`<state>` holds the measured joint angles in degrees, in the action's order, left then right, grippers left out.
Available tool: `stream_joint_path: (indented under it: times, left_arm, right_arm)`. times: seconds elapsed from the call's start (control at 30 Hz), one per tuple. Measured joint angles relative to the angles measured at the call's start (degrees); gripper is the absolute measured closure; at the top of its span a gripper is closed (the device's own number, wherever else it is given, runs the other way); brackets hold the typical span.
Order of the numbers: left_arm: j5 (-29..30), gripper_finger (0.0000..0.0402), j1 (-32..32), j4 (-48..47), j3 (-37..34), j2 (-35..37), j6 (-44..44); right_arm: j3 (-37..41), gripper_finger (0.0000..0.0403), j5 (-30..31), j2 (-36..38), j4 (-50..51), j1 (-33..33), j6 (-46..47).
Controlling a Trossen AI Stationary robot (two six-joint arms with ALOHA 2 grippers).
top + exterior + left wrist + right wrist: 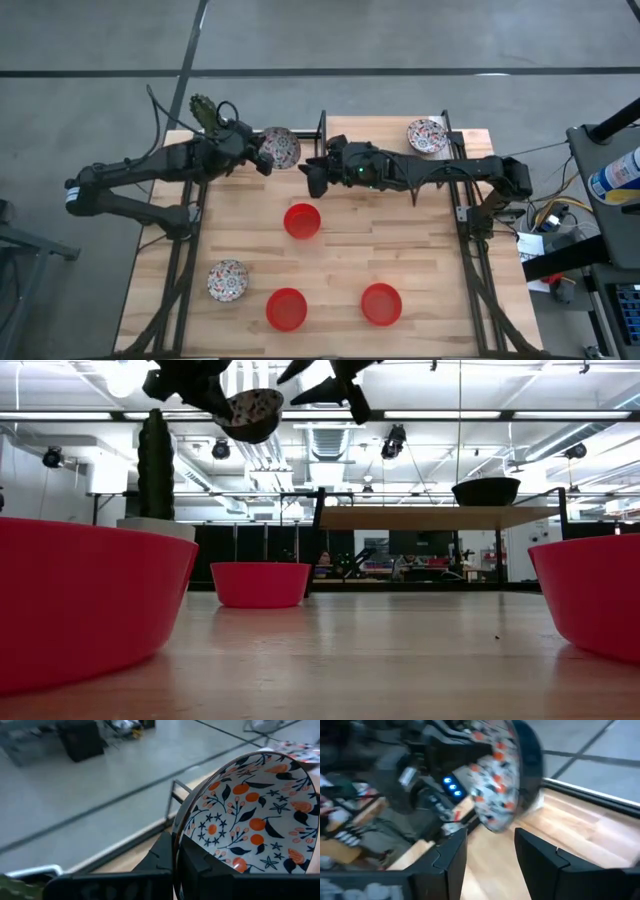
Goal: Pick & Place Mini bowls
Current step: Stack the top white bowl on the white bowl on the shelf
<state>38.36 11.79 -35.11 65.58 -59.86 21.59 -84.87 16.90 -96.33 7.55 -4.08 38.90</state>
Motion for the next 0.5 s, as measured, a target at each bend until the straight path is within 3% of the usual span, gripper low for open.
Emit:
stream_joint_path:
  times: [0.2,0.5]
  left_arm:
    - [2.84,0.0397,-0.12,-0.85,1.67,0.41,-2.71]
    - [4.01,0.0397,-0.24,-0.42,2.01,0.76,-3.97]
  right_arm:
    - [-1.94,0.0261,5.33,-2.12,-0.77,-0.4,-1.89]
    - [-1.91,0.0268,5.78,-3.26,-7.21,-1.93,-2.72]
